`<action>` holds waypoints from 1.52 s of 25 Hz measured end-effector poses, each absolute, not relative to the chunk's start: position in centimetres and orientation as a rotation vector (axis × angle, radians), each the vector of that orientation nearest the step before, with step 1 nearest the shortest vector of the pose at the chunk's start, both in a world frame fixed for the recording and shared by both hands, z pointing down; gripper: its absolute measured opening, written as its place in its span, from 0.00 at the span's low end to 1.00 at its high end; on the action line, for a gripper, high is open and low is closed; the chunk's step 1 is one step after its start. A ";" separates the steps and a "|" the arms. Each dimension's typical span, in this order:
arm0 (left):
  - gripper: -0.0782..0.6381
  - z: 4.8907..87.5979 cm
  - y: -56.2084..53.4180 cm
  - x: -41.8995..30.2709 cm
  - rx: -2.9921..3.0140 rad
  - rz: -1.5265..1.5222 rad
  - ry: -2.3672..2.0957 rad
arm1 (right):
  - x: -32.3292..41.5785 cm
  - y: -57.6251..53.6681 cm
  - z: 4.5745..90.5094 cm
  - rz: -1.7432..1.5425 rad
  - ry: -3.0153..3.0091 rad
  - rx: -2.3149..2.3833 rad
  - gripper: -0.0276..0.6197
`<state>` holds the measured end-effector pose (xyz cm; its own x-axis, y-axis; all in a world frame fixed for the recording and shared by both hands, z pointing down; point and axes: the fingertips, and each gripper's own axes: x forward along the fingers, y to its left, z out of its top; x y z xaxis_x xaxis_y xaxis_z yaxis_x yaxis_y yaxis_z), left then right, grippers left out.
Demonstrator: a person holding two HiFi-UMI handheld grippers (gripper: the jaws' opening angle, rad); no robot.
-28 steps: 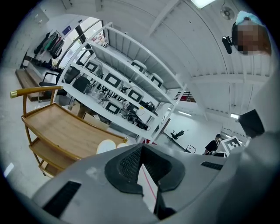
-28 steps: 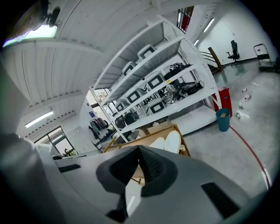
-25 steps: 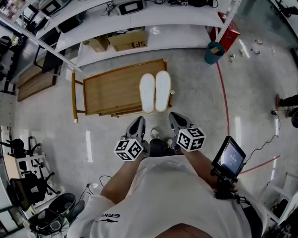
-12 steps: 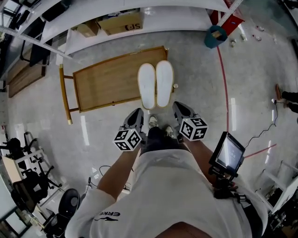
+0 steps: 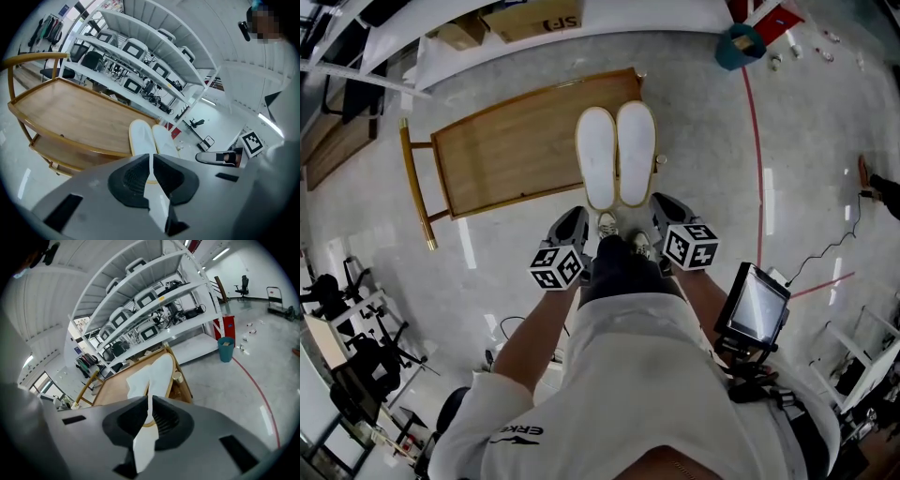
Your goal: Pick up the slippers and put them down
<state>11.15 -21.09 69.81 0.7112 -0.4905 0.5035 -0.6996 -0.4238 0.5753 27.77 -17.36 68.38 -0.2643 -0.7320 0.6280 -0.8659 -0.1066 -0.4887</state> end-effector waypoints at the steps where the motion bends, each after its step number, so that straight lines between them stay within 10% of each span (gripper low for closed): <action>1: 0.11 70.4 -21.1 11.2 2.100 0.339 -0.895 | 27.8 -17.3 68.9 1.319 -1.978 1.799 0.06; 19: 0.38 76.7 -20.0 14.0 1.956 0.321 -0.658 | 26.2 -17.8 74.6 1.514 -1.959 1.686 0.25; 38: 0.28 77.2 -21.1 15.6 1.901 0.256 -0.610 | 25.3 -18.4 75.9 1.668 -1.971 1.671 0.22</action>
